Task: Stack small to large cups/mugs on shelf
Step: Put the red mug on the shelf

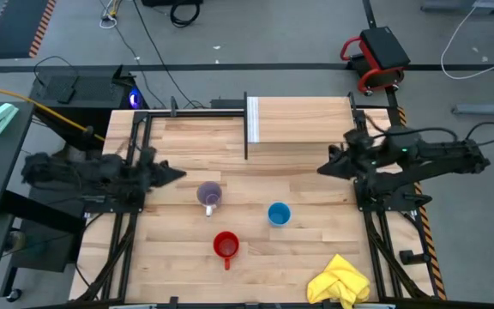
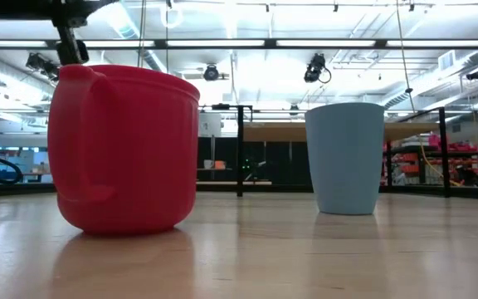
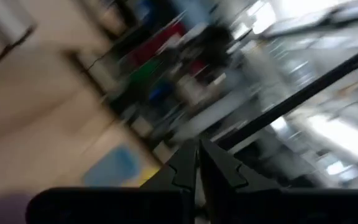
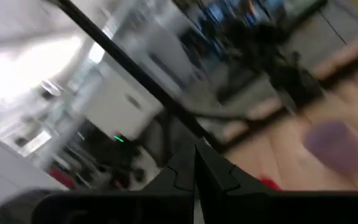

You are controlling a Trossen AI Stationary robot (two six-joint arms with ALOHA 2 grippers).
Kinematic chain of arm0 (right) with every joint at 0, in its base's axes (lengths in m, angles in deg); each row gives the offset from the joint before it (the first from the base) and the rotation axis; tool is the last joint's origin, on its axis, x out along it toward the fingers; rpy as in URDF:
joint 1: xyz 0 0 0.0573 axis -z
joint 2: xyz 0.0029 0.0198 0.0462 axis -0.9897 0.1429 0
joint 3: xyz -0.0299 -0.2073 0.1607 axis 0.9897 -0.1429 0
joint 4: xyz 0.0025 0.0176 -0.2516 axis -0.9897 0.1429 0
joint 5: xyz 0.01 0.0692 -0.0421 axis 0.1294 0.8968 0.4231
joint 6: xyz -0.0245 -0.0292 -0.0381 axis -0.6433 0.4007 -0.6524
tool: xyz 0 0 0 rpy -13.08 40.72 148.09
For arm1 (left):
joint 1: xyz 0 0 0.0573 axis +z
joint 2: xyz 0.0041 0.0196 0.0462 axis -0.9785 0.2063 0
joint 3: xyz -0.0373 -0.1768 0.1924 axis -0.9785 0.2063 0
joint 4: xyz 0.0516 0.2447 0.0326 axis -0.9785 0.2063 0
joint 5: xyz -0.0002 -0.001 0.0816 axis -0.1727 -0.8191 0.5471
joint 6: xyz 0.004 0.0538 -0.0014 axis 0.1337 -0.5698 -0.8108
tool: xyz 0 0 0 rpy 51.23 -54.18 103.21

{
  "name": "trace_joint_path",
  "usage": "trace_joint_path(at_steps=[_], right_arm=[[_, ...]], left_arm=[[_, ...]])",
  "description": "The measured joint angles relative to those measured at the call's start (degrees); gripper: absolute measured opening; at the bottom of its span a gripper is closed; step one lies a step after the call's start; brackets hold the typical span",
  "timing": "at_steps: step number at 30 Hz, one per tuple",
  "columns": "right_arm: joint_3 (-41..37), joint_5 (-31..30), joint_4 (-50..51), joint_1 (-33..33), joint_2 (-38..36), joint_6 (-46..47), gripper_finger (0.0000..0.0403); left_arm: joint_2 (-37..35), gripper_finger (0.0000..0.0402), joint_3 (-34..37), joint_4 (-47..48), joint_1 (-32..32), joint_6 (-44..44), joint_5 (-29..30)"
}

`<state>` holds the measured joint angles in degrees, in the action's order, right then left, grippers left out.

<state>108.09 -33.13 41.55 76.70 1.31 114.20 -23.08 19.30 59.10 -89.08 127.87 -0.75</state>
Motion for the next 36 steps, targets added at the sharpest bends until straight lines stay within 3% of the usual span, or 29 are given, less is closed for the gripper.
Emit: trace_joint_path(at_steps=[4, 8, 12, 17, 24, 31, 36], right_arm=[[6.0, 0.1, 13.1, -0.7, 5.8, -0.2, 0.0014], [8.2, -0.4, 20.2, -3.5, 11.0, 0.4, 0.0014], [8.3, -1.5, 19.7, -6.8, 17.1, 0.8, 0.0014], [8.3, -1.5, 11.3, -10.1, 26.1, 0.0, 0.0014], [15.8, -1.4, 9.3, -14.6, 39.7, -4.9, 0.0014], [25.1, -5.7, 10.8, -16.7, 50.7, -8.7, 0.0014], [27.4, -6.9, 10.7, -16.0, 56.1, -3.4, 0.0014]], left_arm=[[9.4, 0.0025, -6.0, 10.2, -6.0, 4.2, 2.5], [16.4, 0.0024, -10.1, 13.5, -12.7, 8.0, 5.1], [21.1, 0.0024, -12.3, 16.7, -20.0, 13.7, 10.2], [27.0, 0.0024, -12.7, 18.4, -28.7, 26.2, 17.5], [39.4, 0.0023, -12.7, 15.5, -35.8, 40.8, 16.6], [49.0, 0.0025, -12.7, 7.3, -37.8, 39.5, 16.6], [54.7, 0.0024, -12.7, 3.1, -37.8, 34.3, 15.8]])
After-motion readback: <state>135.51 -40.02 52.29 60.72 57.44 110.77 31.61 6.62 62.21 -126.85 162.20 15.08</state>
